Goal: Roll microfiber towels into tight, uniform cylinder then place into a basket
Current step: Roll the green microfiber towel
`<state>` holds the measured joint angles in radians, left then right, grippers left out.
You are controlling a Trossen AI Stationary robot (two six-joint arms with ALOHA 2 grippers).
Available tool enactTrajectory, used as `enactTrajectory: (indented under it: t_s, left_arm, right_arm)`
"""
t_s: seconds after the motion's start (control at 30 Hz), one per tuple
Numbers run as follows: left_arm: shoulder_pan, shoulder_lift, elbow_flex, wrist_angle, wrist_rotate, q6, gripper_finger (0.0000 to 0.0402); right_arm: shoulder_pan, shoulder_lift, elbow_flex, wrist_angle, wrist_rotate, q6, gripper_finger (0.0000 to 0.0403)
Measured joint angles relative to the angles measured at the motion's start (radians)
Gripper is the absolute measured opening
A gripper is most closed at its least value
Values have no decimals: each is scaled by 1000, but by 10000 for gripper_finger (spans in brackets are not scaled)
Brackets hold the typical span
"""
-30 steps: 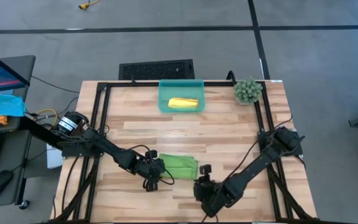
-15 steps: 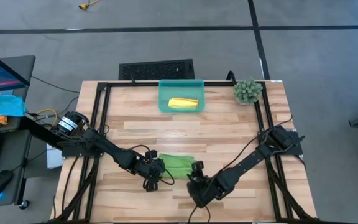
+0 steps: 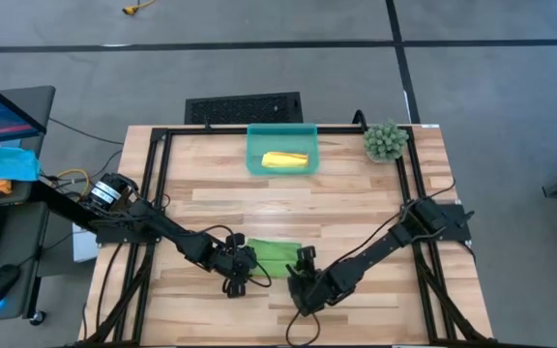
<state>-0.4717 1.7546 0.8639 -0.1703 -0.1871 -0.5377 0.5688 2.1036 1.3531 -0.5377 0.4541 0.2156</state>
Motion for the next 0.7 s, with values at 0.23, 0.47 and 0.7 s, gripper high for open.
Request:
enactTrajectory:
  t_s: [0.23,0.47,0.7]
  left_arm:
    - [-1,0,0,-8,-7,27,174]
    - [-51,-1,0,-22,-114,95,174]
    - [-116,-36,-1,-78,-180,99,174]
  right_arm:
    - [-5,17,-1,1,-35,81,189]
    - [-5,19,-1,7,-55,122,84]
    - [-6,19,-3,2,-52,124,16]
